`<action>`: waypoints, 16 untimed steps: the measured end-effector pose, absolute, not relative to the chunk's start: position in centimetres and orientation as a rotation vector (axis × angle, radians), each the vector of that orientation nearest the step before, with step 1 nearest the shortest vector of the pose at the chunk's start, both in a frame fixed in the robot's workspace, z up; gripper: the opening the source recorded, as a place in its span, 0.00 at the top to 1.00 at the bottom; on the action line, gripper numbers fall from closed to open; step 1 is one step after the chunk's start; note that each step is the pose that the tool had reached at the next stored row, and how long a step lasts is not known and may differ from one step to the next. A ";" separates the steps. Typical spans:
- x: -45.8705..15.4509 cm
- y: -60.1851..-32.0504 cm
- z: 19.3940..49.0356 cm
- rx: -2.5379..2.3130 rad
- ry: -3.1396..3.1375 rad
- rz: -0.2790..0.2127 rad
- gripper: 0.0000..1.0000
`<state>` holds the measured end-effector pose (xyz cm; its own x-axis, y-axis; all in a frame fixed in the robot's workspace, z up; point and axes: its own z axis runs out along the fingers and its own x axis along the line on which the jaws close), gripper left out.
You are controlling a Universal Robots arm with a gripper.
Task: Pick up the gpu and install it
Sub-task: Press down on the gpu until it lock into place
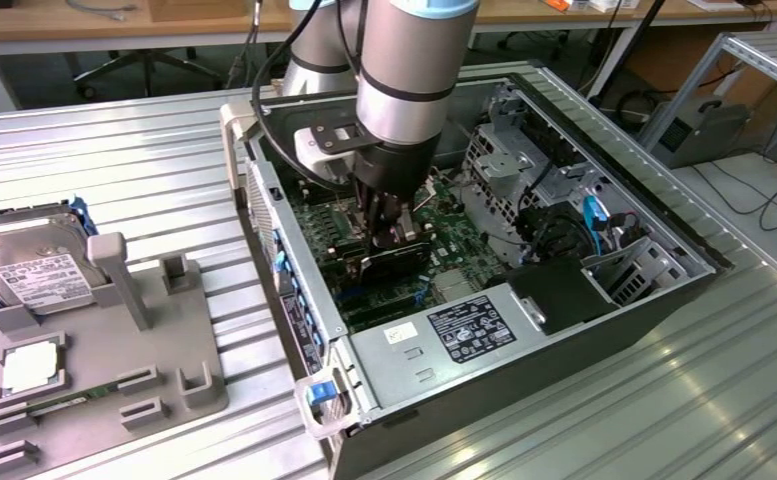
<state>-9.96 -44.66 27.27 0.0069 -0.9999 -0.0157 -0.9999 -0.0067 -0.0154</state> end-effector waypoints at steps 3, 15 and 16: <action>-10.0 -44.7 27.2 -2.213 2.198 0.001 0.89; -10.3 -44.7 27.2 -2.213 2.198 0.000 0.89; -10.3 -44.7 27.2 -2.213 2.198 0.000 0.89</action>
<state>-10.31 -44.66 27.16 0.0070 -0.9998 -0.0159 -0.9999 -0.0068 -0.0157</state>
